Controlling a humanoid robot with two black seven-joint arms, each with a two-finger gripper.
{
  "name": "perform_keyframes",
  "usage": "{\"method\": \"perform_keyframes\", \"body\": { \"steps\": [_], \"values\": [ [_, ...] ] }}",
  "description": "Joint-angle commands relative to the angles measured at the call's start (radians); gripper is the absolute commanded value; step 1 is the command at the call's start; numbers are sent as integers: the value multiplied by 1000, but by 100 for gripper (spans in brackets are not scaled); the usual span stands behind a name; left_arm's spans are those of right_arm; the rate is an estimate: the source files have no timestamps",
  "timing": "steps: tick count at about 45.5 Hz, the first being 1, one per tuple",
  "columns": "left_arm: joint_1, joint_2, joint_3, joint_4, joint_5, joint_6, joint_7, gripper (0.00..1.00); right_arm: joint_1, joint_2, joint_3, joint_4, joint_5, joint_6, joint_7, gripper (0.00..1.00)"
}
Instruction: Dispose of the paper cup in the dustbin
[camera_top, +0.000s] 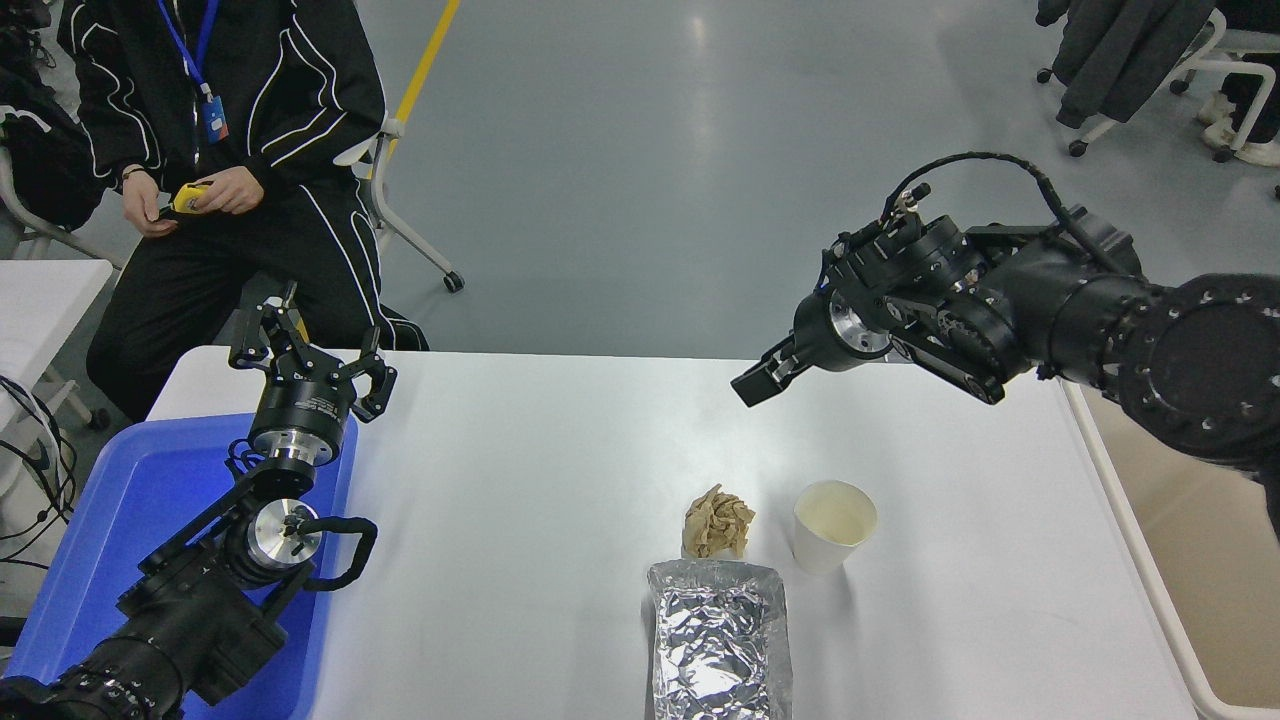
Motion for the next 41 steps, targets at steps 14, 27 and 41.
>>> {"method": "perform_keyframes", "body": {
  "steps": [14,27,41],
  "values": [
    [0,0,0,0,-1,-1,0,100,25,-111,-30,196,-174,-10,0,100],
    [0,0,0,0,0,0,0,100,-47,-110,-30,193,-178,-49,-1,100],
    [0,0,0,0,0,0,0,100,-100,-110,-47,167,-181,-116,-1,99]
  ]
}}
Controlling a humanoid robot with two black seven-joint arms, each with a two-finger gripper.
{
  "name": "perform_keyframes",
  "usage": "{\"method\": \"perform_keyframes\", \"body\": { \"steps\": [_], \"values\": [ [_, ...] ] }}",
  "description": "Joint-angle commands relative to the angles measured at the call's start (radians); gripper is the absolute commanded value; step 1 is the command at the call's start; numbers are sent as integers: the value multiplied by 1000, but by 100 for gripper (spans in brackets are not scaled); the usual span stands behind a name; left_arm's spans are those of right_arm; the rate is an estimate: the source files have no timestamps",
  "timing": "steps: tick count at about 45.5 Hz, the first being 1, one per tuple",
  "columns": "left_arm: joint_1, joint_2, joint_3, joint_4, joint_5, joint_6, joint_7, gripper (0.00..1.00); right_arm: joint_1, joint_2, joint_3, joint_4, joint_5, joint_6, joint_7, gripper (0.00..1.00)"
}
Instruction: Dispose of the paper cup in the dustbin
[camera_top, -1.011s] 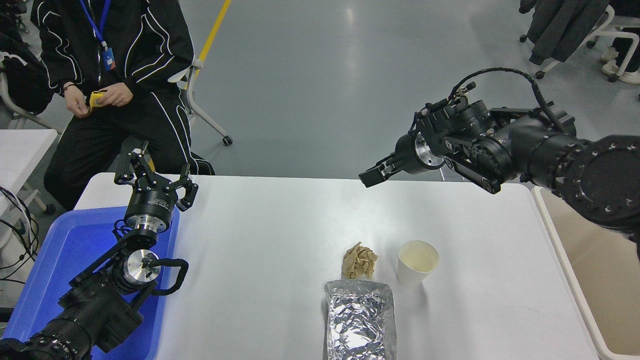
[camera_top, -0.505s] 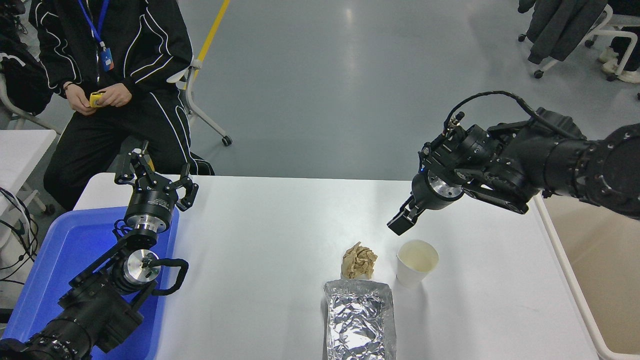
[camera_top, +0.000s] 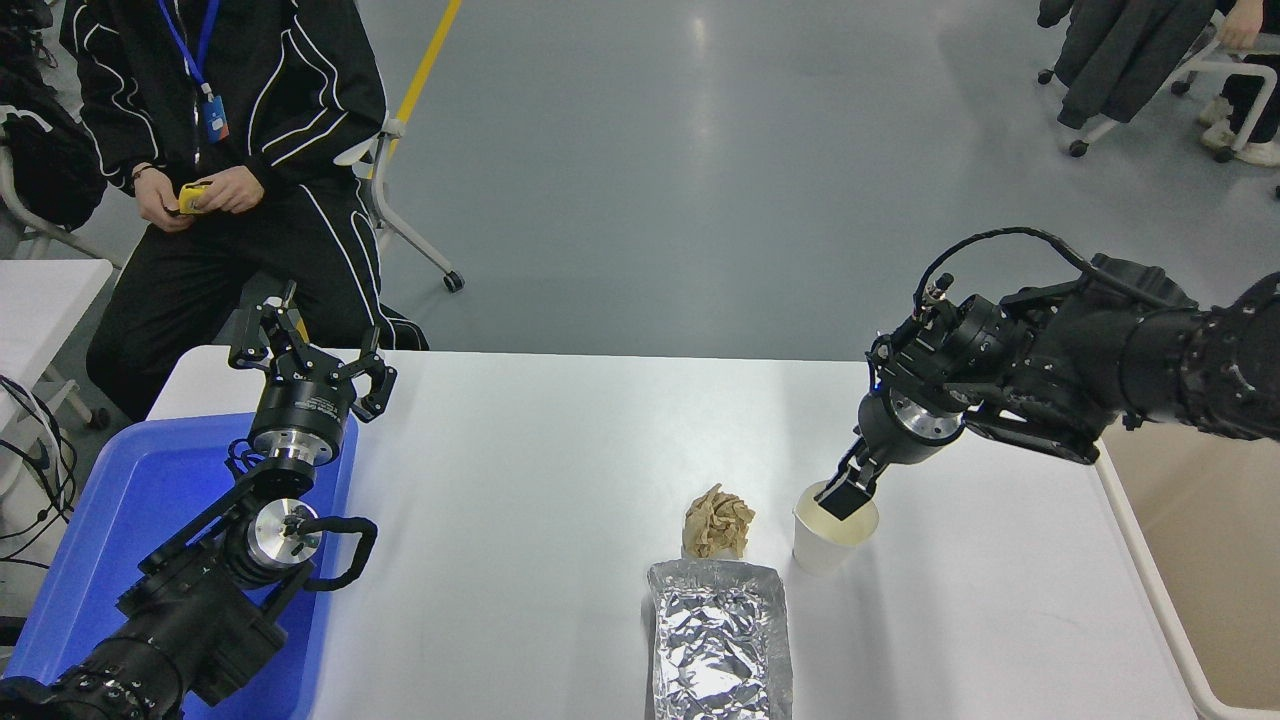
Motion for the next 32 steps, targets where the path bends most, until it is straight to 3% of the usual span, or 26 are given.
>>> {"method": "perform_keyframes", "body": {
  "steps": [1,9,18,24,29,32],
  "values": [
    [-1,0,0,0,-1,0,0,100,-46,-2,-21,-16,-7,-49,1,99],
    [-1,0,0,0,0,0,0,100,-79,7,-70,-62,-7,-124,1,95],
    [-1,0,0,0,0,0,0,100,-100,7,-79,-106,-5,-130,0,86],
    [1,0,0,0,0,0,0,100,-111,7,-81,-126,-4,-130,0,73],
    [-1,0,0,0,0,0,0,100,-125,7,-81,-155,-2,-130,0,56],
    [-1,0,0,0,0,0,0,100,-137,9,-81,-190,1,-130,0,52]
  ]
}}
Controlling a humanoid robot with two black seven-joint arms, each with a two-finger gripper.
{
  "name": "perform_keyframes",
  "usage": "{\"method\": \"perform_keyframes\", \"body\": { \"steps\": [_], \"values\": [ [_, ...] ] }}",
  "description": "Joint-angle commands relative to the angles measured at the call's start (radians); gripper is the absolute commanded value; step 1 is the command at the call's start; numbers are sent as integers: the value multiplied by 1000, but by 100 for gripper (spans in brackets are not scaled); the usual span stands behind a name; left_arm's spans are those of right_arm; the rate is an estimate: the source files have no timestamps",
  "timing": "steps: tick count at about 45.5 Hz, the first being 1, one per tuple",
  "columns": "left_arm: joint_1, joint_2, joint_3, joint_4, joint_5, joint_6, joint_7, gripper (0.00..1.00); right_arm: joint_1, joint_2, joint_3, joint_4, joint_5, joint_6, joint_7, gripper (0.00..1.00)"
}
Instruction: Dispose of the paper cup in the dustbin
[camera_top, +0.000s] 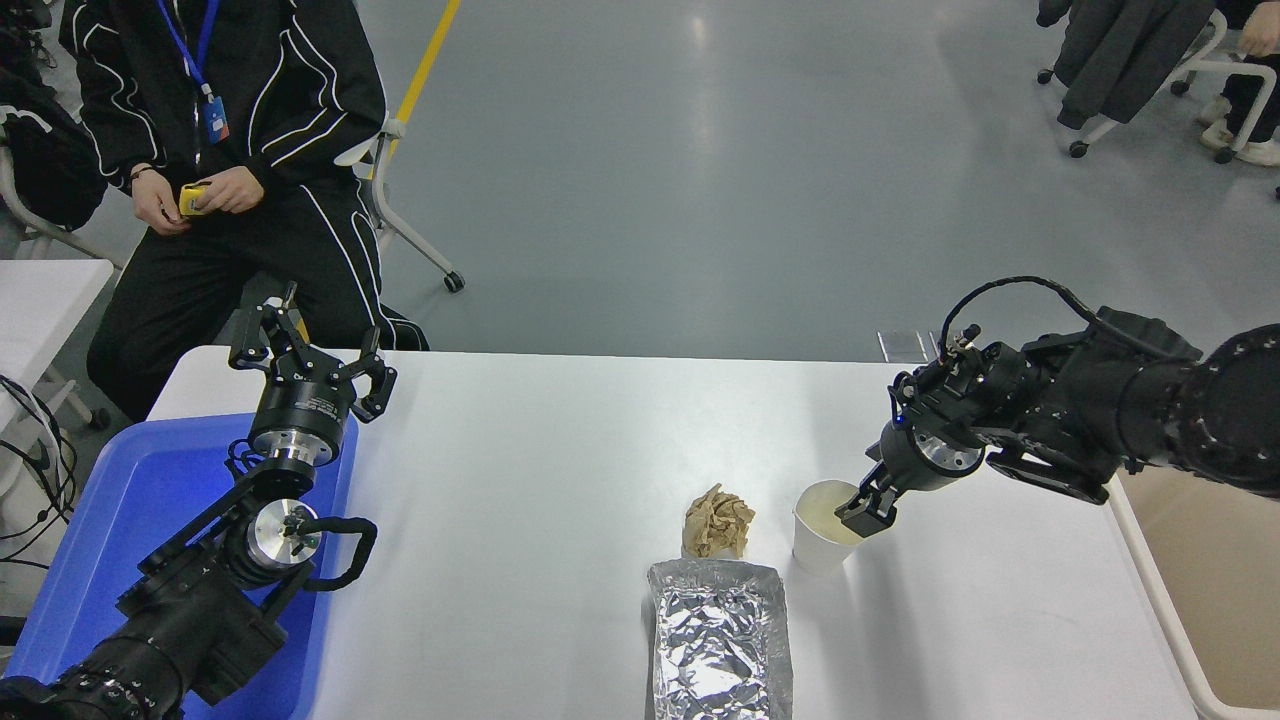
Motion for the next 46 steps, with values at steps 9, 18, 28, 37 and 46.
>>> {"method": "perform_keyframes", "body": {
  "steps": [9,18,28,37,46],
  "values": [
    [-1,0,0,0,0,-1,0,100,-35,2,-6,-84,3,-6,1,29],
    [-1,0,0,0,0,0,0,100,-34,2,-16,-78,2,3,28,0],
    [-1,0,0,0,0,0,0,100,-29,2,-26,-78,11,10,48,0],
    [1,0,0,0,0,0,0,100,-9,-4,-3,-78,28,8,69,0],
    [-1,0,0,0,0,0,0,100,87,-29,74,-78,215,6,127,0]
  ]
}}
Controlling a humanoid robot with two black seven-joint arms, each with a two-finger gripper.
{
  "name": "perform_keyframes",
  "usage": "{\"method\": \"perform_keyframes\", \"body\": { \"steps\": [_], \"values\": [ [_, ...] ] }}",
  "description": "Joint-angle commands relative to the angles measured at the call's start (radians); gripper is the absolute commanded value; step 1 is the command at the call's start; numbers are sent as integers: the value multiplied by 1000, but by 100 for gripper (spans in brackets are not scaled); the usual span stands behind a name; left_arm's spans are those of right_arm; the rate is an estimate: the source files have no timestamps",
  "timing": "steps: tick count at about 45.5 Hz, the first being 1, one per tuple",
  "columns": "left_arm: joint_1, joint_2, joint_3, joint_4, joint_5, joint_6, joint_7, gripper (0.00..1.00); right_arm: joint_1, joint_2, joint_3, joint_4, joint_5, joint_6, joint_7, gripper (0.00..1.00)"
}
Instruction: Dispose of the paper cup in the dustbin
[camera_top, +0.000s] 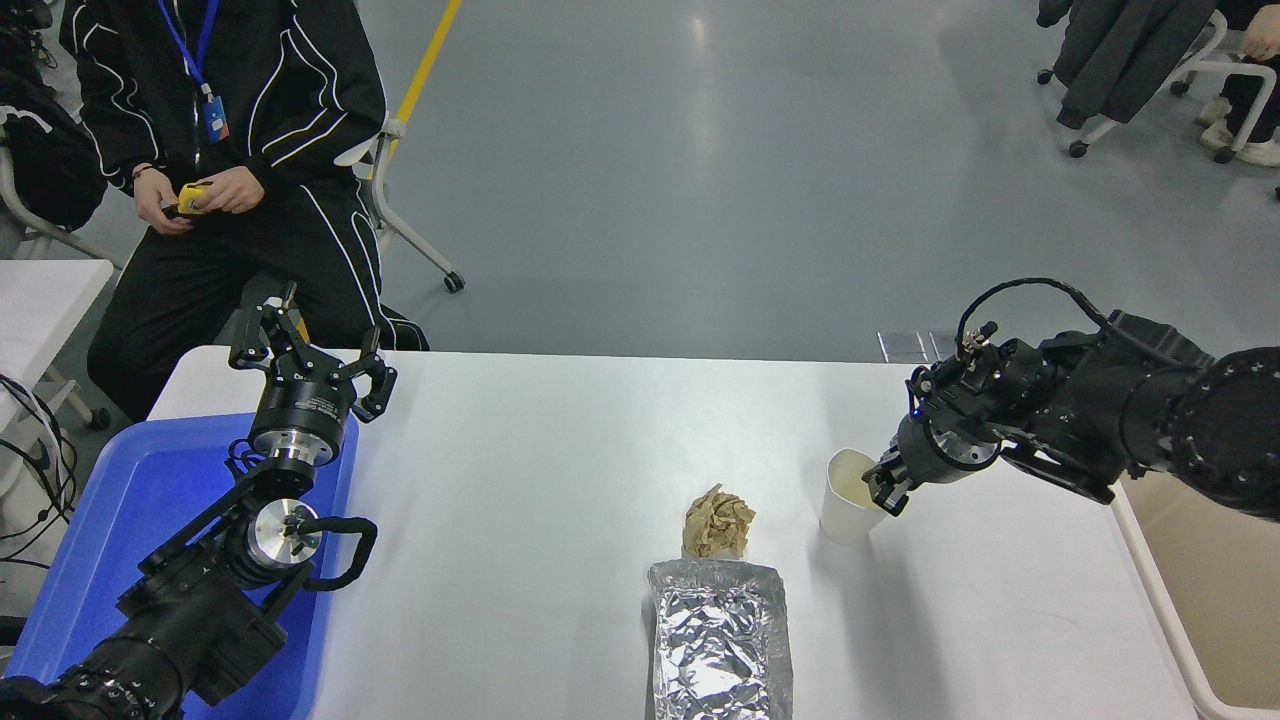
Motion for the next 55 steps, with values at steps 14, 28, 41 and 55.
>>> {"method": "perform_keyframes", "body": {
  "steps": [14,28,41,55],
  "values": [
    [0,0,0,0,0,0,-1,100,169,-51,140,-18,458,9,81,0],
    [1,0,0,0,0,0,0,100,103,-92,141,-288,809,141,80,0],
    [0,0,0,0,0,0,0,100,-59,-156,219,-639,942,259,67,0],
    [0,0,0,0,0,0,0,100,-236,-294,463,-722,940,252,-152,0]
  ]
}}
